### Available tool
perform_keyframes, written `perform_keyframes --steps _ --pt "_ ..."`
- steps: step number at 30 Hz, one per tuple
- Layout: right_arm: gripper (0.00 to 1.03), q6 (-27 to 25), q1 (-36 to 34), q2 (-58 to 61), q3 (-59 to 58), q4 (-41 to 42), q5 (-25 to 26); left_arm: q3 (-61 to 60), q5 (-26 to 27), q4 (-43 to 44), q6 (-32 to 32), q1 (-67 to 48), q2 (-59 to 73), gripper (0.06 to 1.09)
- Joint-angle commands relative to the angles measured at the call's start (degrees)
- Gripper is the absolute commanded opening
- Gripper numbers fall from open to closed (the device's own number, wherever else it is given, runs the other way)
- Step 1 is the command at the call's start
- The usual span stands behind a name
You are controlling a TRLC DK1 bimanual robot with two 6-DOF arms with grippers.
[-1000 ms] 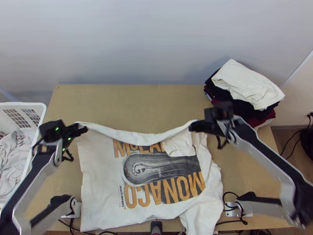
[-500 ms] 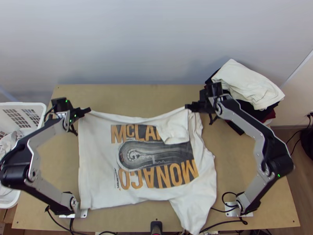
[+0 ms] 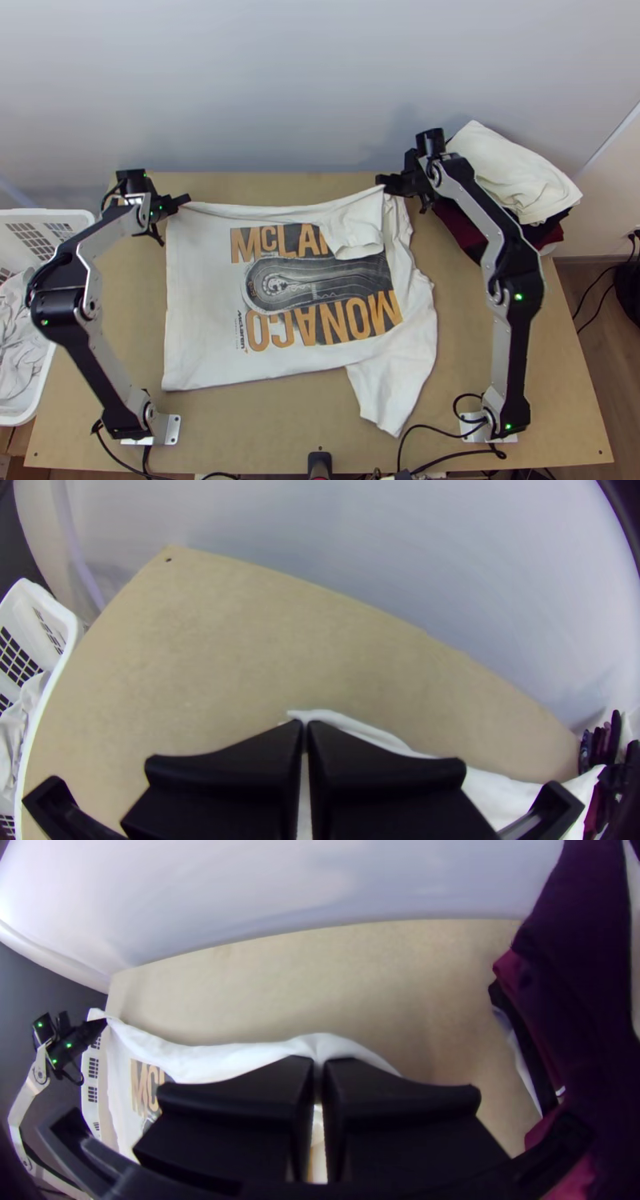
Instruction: Fold the t-shirt
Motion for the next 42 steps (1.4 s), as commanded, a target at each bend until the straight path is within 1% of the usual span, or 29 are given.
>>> perform_keyframes --steps 1,3,6,7,11,13,15,20,25,35,39,42 --pt "0.03 1.78 -0.93 4.61 9.05 -3.67 0.19 7.79 -0.10 -5.77 -2.25 1.19 3.05 0.09" --pt "0.03 2.21 -1.37 6.02 12.22 -4.90 0.10 11.31 -0.10 -10.08 -2.86 1.19 3.92 0.09" --pt "0.03 2.13 -1.54 6.02 13.01 -5.08 0.19 15.53 0.16 -17.11 -3.30 0.93 4.80 0.09" --pt "0.03 1.60 -1.63 5.76 13.01 -5.17 0.19 16.23 0.43 -18.60 -3.30 0.84 4.80 0.09" --pt "0.03 -2.27 -1.63 4.09 12.22 -6.22 0.10 16.14 4.65 -22.56 -3.56 0.93 2.61 0.09" --pt "0.03 -3.50 -1.63 2.86 10.63 -6.40 0.10 15.35 5.53 -23.70 -3.83 1.10 1.29 0.09" --pt "0.03 -4.03 -1.72 1.98 9.67 -7.01 0.19 13.59 6.32 -23.79 -3.83 1.10 -0.29 0.09" --pt "0.03 -6.49 -1.63 0.31 8.88 -12.29 0.19 8.85 7.72 -23.44 -4.00 0.93 -5.39 0.10" --pt "0.03 -7.19 -1.54 -2.94 5.10 -12.37 0.19 3.40 8.87 -22.65 -4.00 0.93 -10.05 0.09" --pt "0.03 -8.95 -1.54 -8.83 -1.93 -12.37 0.54 -10.31 9.92 -17.81 -3.74 1.28 -18.84 0.09" --pt "0.03 -9.74 -1.54 -11.38 -6.33 -12.02 0.81 -15.59 10.62 -15.70 -3.48 1.72 -21.21 0.09" --pt "0.03 -10.00 -1.46 -14.28 -10.99 -10.26 1.07 -19.72 10.98 -13.51 -3.39 1.90 -23.59 0.09"
